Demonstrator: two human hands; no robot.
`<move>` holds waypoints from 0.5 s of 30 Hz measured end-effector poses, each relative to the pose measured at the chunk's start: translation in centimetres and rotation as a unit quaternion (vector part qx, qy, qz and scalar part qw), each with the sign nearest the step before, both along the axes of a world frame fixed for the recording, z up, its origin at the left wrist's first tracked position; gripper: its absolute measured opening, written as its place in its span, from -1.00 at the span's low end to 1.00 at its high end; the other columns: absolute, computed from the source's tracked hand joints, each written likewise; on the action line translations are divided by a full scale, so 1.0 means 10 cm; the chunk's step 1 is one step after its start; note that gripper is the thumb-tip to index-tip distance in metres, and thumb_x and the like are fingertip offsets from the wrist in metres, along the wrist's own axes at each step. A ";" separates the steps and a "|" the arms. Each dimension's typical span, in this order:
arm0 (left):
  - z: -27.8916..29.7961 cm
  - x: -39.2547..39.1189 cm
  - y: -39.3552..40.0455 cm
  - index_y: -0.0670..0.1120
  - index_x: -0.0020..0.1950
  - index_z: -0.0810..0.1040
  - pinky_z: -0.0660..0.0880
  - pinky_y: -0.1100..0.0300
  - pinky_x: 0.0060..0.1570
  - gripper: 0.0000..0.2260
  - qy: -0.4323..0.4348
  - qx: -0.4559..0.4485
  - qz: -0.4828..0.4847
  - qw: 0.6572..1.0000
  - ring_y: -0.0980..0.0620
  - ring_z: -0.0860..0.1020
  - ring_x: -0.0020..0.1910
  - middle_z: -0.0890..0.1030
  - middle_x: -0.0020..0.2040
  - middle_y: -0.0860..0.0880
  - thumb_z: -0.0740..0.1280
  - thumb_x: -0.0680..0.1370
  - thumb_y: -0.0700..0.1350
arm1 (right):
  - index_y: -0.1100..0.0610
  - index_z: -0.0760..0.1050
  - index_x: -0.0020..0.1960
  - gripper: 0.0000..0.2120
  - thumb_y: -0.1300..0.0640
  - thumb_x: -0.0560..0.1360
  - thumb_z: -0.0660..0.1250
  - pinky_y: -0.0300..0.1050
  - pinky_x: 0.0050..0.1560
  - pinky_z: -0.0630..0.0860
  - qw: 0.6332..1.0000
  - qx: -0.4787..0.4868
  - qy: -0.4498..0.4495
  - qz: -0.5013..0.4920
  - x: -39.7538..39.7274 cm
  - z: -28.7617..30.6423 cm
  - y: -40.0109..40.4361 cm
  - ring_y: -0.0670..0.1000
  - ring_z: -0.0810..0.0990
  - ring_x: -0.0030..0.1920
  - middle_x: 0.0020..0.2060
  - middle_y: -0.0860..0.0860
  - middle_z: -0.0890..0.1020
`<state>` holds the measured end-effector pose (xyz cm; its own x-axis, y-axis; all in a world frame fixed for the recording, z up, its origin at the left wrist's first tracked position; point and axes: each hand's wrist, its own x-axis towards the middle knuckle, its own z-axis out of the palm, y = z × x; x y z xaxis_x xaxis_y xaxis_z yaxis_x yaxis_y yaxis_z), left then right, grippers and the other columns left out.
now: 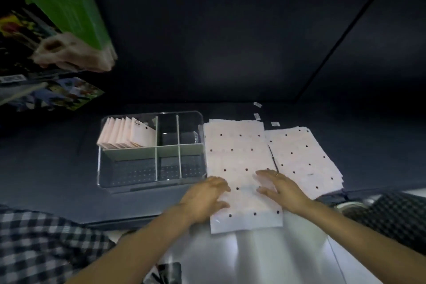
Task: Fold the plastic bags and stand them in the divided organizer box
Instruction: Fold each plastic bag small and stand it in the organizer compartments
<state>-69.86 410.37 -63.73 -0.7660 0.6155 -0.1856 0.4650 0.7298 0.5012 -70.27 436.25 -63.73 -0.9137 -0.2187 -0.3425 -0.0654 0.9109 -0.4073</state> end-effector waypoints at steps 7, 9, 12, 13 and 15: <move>-0.60 0.40 0.10 -0.02 0.52 -0.33 -0.35 0.16 0.42 0.00 -0.014 -0.164 -0.066 0.984 0.02 -0.41 0.44 -0.44 0.45 0.02 0.40 0.44 0.14 | -0.06 -0.03 0.53 -0.21 -0.15 0.47 0.34 -0.31 0.45 -0.12 0.985 0.071 0.000 0.157 0.49 -0.46 0.59 -0.20 -0.16 0.48 0.47 -0.20 -0.14; -0.64 0.42 0.08 0.02 0.51 -0.32 -0.37 0.20 0.41 -0.08 0.005 -0.148 -0.049 0.988 0.05 -0.41 0.43 -0.44 0.43 0.07 0.37 0.50 0.05 | -0.05 0.00 0.53 -0.25 -0.08 0.49 0.34 -0.27 0.46 -0.16 0.981 0.086 0.028 0.170 0.50 -0.53 0.62 -0.18 -0.20 0.48 0.49 -0.17 -0.16; -0.66 0.43 0.06 0.09 0.53 -0.18 -0.40 0.26 0.39 -0.31 0.009 -0.093 -0.023 0.995 0.08 -0.28 0.50 -0.36 0.45 0.11 0.24 0.59 -0.02 | 0.00 0.12 0.51 -0.37 0.00 0.52 0.31 -0.22 0.48 -0.14 0.975 0.106 0.076 0.177 0.48 -0.59 0.61 -0.07 -0.09 0.53 0.53 -0.07 -0.05; -0.66 0.42 0.06 0.11 0.54 -0.09 -0.36 0.28 0.40 -0.39 0.004 -0.070 -0.010 0.997 0.10 -0.22 0.52 -0.30 0.46 0.13 0.21 0.61 -0.01 | 0.02 0.15 0.49 -0.40 0.01 0.53 0.31 -0.21 0.47 -0.15 0.974 0.111 0.086 0.180 0.48 -0.60 0.60 -0.04 -0.07 0.53 0.54 -0.04 -0.02; -0.64 0.40 0.07 0.15 0.52 0.12 -0.17 0.34 0.44 -0.52 -0.004 -0.029 0.020 0.999 0.16 -0.08 0.52 -0.10 0.49 0.20 0.18 0.62 0.03 | 0.03 0.14 0.49 -0.37 -0.03 0.51 0.31 -0.17 0.47 -0.20 0.969 0.126 0.091 0.191 0.48 -0.63 0.59 0.00 -0.10 0.53 0.54 0.00 -0.05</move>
<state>-65.83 411.07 -70.08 -0.7878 0.5729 -0.2262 0.4313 0.7753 0.4614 -65.45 442.17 -70.07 -0.8327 -0.4839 -0.2693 -0.4677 0.8749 -0.1259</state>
